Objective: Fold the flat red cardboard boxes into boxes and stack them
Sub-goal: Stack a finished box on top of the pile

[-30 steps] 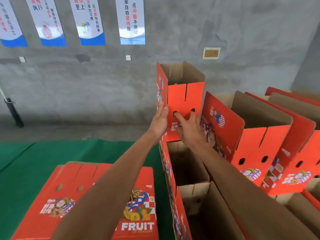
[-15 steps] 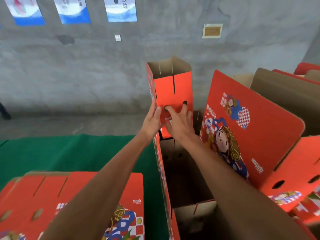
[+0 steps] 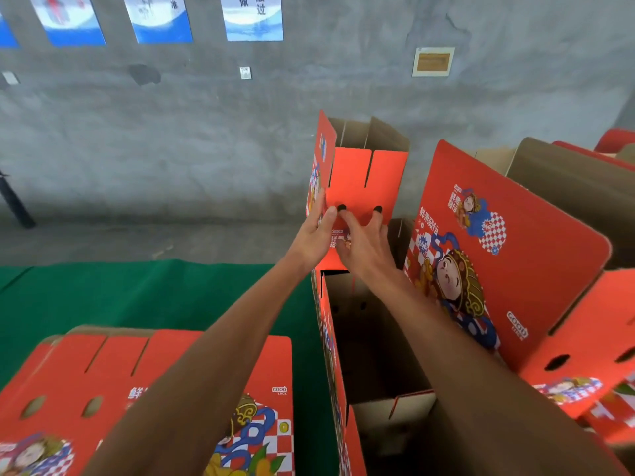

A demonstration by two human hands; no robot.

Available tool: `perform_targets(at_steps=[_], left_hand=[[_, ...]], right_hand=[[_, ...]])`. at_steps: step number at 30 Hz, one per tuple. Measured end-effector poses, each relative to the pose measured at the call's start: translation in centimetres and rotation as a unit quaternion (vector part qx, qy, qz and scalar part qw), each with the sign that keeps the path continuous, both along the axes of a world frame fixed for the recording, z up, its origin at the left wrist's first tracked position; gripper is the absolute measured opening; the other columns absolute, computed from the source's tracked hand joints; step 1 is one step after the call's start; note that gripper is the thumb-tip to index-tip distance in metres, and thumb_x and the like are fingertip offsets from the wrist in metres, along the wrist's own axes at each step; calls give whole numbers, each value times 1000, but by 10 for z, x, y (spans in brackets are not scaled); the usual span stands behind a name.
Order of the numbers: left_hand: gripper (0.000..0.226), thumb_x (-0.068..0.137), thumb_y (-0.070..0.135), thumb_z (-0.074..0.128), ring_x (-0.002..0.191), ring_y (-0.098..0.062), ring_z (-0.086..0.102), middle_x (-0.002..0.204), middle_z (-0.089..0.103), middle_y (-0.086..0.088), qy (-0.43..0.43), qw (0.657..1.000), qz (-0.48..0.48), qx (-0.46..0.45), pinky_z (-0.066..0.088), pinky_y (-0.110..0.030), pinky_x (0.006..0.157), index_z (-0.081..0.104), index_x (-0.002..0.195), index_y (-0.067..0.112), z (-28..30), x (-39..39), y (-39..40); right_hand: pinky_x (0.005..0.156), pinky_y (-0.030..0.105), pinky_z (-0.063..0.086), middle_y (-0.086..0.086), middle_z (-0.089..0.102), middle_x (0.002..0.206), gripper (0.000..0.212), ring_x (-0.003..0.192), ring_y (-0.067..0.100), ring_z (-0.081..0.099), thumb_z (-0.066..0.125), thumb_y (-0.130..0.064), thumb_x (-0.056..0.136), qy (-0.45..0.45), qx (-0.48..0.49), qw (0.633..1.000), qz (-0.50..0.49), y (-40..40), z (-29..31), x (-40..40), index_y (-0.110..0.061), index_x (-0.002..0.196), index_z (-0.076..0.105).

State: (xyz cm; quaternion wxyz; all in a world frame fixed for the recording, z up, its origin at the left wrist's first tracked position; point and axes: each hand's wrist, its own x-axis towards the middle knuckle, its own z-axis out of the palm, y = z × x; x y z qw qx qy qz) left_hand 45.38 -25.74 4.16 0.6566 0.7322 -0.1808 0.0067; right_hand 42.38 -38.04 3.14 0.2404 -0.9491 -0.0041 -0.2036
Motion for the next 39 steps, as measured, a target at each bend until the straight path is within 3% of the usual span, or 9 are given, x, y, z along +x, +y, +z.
perform_targets(at_steps=[11, 22, 25, 28, 32, 35, 39], left_hand=[[54, 112, 38, 38, 144, -17, 46, 157, 47, 5, 5, 1000, -1, -25, 36, -50, 121, 20, 162, 41, 4, -14, -6], [54, 112, 29, 39, 143, -21, 48, 155, 48, -2, 2, 999, 4, -49, 38, -52, 120, 20, 163, 31, -3, -25, -8], [50, 112, 24, 43, 135, -13, 55, 148, 54, -1, -11, 998, 29, -52, 44, -45, 116, 29, 159, 25, -3, -29, -8], [52, 109, 12, 48, 126, 1, 58, 141, 54, 5, -41, 996, 58, -56, 48, -29, 110, 28, 155, 24, -3, -35, -8], [65, 106, 6, 51, 141, -23, 49, 155, 44, -7, -39, 994, 80, -62, 42, -42, 118, 19, 161, 21, 1, -35, -6], [72, 106, 15, 55, 148, -23, 38, 163, 32, -6, 2, 991, 123, -55, 37, -43, 121, 13, 164, 24, 4, -31, 1], [72, 105, 25, 58, 139, -21, 44, 163, 32, -5, 24, 990, 136, -17, 41, -36, 112, 16, 164, 28, 5, -23, 13]], right_hand=[[110, 56, 41, 24, 13, 160, 56, 141, 48, 28, 57, -22, 101, -40, -25, 999, -10, -7, 2, 0, -39, 151, 39], [105, 55, 46, 25, 13, 161, 55, 133, 49, 39, 57, -24, 101, -31, -44, 998, -11, -5, -6, -2, -41, 150, 39], [105, 54, 46, 26, 15, 163, 51, 132, 49, 44, 56, -25, 102, -37, -55, 998, 0, -4, -9, -7, -37, 149, 42], [103, 53, 48, 25, 20, 162, 49, 130, 46, 50, 56, -28, 102, -47, -86, 995, 0, -4, -8, -10, -33, 149, 44], [101, 49, 49, 22, 25, 161, 50, 127, 41, 52, 60, -29, 100, -62, -109, 992, 0, -3, -10, -13, -30, 148, 46], [101, 47, 50, 18, 26, 160, 51, 130, 38, 51, 64, -29, 97, -66, -113, 991, -1, -5, -11, -12, -28, 146, 48], [100, 45, 53, 15, 29, 160, 47, 133, 34, 48, 64, -28, 97, -72, -96, 993, -22, -6, -7, -14, -21, 141, 52]])
